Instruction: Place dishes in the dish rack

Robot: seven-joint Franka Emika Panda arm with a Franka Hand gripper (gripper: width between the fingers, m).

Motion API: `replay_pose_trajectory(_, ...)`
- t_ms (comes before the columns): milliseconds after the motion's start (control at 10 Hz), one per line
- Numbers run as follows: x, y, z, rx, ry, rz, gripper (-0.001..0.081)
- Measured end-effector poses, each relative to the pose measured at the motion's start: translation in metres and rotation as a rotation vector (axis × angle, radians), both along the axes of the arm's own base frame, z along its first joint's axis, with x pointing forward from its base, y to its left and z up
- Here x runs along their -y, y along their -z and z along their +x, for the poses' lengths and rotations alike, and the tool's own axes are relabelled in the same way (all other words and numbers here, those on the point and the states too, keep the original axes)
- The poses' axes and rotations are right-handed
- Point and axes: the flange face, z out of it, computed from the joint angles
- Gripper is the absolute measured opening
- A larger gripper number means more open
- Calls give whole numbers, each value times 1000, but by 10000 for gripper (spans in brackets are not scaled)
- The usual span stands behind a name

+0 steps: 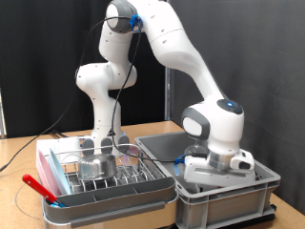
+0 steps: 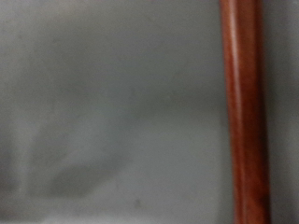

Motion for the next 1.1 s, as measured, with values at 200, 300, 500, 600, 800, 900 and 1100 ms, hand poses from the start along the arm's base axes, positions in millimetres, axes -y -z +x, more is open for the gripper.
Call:
replay_pose_trajectory(200, 0, 7, -1, -10, -11, -8, 808)
replay_pose_trajectory(300, 0, 11, -2, -14, -14, -10, 808)
replay_pose_trajectory(500, 0, 13, -2, -16, -18, -13, 808)
replay_pose_trajectory(600, 0, 13, -2, -15, -18, -13, 808)
replay_pose_trajectory(800, -1, 13, -2, -15, -19, -12, 689)
replay_pose_trajectory(900, -1, 13, -2, -16, -18, -11, 689)
replay_pose_trajectory(1100, -1, 13, -2, -19, -14, -9, 504)
